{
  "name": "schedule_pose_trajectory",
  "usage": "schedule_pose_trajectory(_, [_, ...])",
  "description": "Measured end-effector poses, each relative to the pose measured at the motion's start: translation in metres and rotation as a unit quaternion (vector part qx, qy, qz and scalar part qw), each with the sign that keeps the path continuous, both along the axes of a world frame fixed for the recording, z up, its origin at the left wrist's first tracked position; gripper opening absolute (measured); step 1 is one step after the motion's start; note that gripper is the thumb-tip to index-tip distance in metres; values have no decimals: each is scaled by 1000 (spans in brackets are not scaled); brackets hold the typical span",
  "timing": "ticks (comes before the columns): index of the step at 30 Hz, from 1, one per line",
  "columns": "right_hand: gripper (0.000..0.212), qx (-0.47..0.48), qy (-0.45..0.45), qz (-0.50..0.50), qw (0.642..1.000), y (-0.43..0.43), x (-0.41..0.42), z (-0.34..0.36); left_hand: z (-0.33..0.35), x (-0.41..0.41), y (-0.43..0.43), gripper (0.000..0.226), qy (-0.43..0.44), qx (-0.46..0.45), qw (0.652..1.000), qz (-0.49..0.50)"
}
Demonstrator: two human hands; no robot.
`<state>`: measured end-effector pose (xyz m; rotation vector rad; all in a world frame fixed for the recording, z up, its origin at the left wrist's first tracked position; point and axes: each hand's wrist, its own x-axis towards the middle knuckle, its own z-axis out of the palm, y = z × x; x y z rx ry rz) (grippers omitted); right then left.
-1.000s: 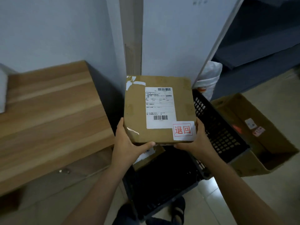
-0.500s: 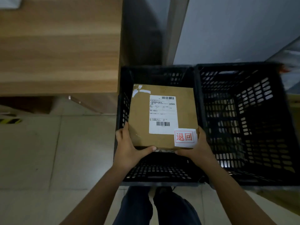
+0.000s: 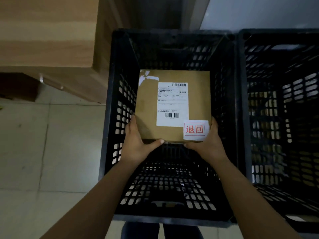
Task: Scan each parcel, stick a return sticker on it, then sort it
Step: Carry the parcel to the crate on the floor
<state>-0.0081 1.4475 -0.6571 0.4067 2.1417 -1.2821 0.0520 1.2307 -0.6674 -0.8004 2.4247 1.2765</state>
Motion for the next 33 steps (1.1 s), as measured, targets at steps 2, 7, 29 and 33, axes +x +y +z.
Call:
schedule_pose_trajectory(2, [125, 7, 4, -2, 1000, -4, -6, -9, -10, -7, 0, 128, -4, -10, 1000, -2])
schedule_pose_trajectory(7, [122, 28, 9, 3, 1000, -15, -28, -18, -23, -27, -2, 123, -20, -34, 999, -21])
schedule_pose_trajectory(29, [69, 181, 134, 204, 953, -28, -17, 96, 74, -18, 3, 69, 95, -128, 983, -90])
schedule_pose_trajectory(33, [68, 175, 199, 277, 924, -33, -5, 154, 136, 6, 8, 62, 149, -177, 969, -81])
